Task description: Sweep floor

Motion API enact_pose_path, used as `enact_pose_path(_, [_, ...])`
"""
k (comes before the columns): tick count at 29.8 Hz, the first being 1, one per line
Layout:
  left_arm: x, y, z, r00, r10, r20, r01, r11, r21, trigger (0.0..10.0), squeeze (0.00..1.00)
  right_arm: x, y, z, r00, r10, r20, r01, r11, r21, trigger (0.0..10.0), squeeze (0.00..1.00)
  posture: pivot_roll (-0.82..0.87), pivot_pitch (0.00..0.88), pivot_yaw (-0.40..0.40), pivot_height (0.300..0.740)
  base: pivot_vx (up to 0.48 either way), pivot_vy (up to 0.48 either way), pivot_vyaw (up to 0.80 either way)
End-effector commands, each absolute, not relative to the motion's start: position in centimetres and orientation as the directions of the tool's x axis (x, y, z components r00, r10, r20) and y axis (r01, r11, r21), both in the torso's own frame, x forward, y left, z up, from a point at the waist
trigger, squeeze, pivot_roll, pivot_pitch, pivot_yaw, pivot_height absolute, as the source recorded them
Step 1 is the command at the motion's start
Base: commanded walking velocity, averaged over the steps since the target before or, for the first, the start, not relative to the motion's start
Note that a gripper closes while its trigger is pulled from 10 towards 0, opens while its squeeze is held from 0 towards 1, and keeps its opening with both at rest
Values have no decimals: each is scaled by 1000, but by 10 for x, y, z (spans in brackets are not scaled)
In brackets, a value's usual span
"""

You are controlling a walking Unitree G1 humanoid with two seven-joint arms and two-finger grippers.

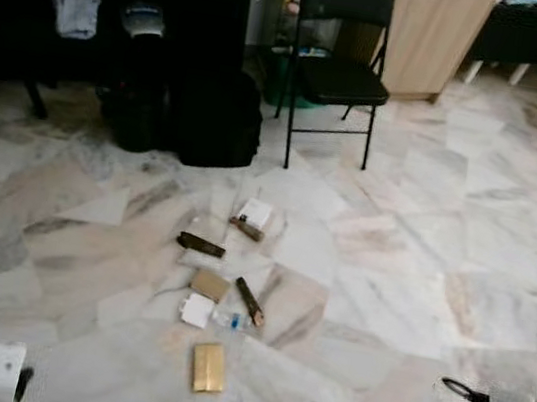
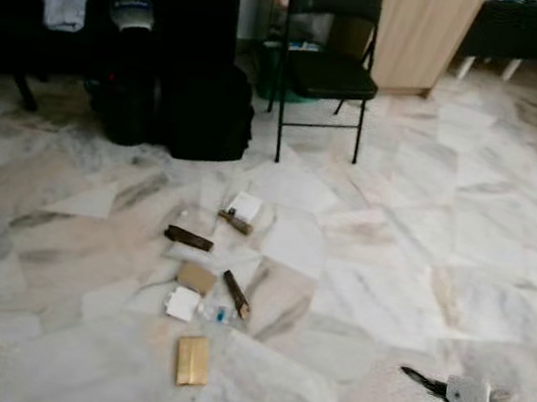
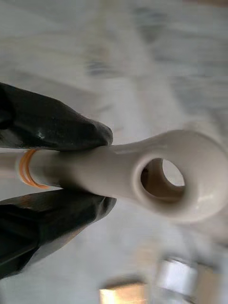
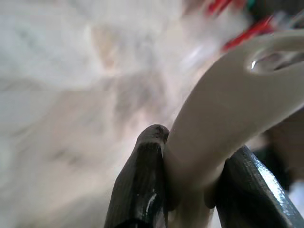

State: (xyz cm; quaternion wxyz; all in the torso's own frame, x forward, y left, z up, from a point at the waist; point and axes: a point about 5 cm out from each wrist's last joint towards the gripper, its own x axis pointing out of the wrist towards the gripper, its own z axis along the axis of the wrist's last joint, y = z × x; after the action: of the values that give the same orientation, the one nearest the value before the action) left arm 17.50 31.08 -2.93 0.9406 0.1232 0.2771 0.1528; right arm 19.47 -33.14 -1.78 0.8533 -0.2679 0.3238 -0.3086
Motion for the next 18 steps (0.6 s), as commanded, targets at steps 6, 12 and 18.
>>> enact_pose_path(6, [214,306,17,907,345,-243,-294,929,222,10000,0,236,-313,28,773,-630,-78,445,625,-641,10000,0,-55,69,-47,740,0,0,0])
enact_pose_path(12, [243,289,60,933,361,-6,-360,931,65,10000,0,272,-282,69,874,-469,124,470,754,-459,10000,0,-59,78,-49,740,0,0,0])
enact_pose_path(18, [262,271,87,942,317,111,-317,948,-15,10000,0,292,-268,84,894,-414,170,446,795,-411,10000,0,-56,83,-52,740,0,0,0])
